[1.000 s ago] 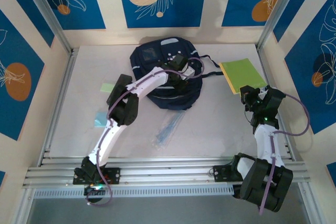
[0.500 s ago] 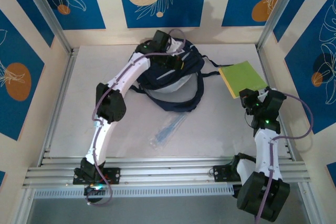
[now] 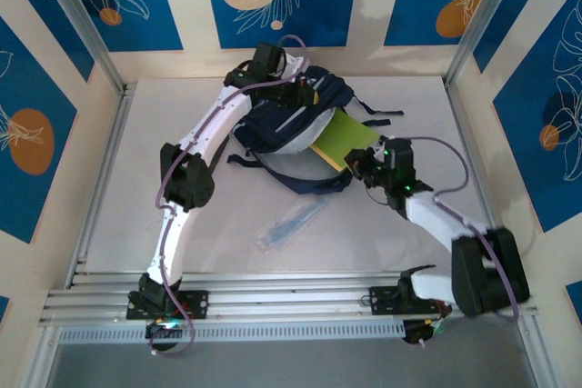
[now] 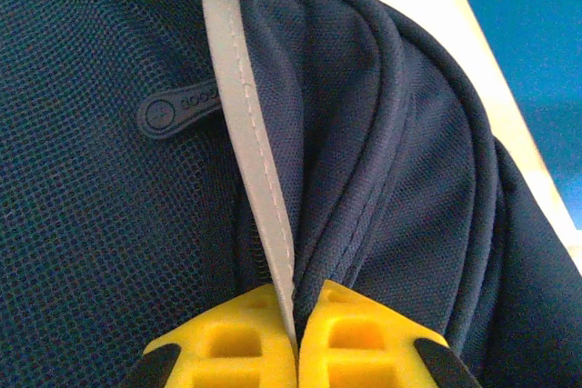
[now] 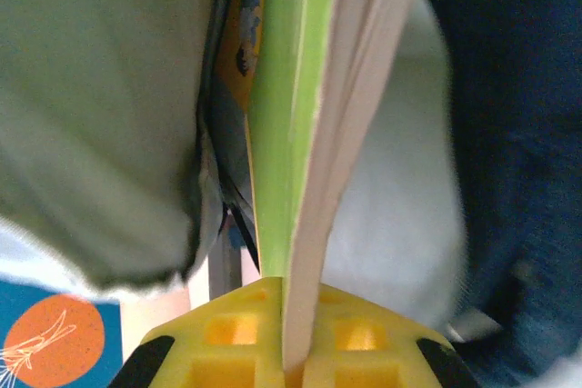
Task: Pack the student bag
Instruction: Place the book in the student bag, then close the student bag at the top-center of the table.
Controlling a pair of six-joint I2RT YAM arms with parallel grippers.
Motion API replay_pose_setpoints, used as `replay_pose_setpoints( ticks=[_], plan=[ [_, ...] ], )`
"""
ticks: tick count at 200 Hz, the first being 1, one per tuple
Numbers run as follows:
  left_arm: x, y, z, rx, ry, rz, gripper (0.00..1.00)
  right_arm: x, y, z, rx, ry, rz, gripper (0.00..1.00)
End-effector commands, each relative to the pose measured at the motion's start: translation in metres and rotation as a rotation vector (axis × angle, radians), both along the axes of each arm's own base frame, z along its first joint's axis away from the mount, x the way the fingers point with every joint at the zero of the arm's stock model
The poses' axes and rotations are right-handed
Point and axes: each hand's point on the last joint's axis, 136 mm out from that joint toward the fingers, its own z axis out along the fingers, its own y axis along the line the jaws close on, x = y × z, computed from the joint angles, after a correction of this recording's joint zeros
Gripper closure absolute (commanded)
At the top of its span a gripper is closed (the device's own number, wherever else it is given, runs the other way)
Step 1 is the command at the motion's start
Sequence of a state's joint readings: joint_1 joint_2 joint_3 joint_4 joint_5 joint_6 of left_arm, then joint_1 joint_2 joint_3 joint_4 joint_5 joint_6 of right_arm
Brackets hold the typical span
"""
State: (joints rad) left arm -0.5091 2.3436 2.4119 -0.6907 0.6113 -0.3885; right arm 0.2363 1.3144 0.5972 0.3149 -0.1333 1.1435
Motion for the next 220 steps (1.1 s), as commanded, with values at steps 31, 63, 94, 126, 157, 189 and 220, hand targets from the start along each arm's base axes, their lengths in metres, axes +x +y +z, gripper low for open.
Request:
replay_pose_setpoints(
  ticks=[31,63,94,126,157,189,220],
  plan=[
    [-0.021,-0.024,0.086,-0.188,-0.117,-0.062,1.00,0.085,0.063,0.050,0.059,-0.360,0.018,1.00],
    [-0.019,-0.029,0.086,-0.217,-0.105,-0.050,1.00,0.118,0.090,0.009,0.063,-0.286,0.000,1.00],
    [-0.016,-0.033,0.079,-0.227,-0.090,-0.041,1.00,0.129,0.101,-0.016,0.117,-0.260,-0.005,0.84],
    [-0.009,-0.035,0.068,-0.220,-0.081,-0.022,1.00,0.111,0.088,-0.018,0.098,-0.181,0.000,0.48],
    [-0.002,-0.036,0.060,-0.216,-0.078,-0.003,1.00,0.069,0.063,-0.022,0.058,-0.005,0.003,0.33],
    [0.007,-0.033,0.050,-0.188,-0.065,0.062,0.99,0.018,0.039,-0.009,-0.041,0.018,0.049,0.27],
    [0.009,-0.027,0.045,-0.166,-0.058,0.102,0.71,-0.026,0.011,0.013,-0.189,0.004,0.053,0.24]
  ],
)
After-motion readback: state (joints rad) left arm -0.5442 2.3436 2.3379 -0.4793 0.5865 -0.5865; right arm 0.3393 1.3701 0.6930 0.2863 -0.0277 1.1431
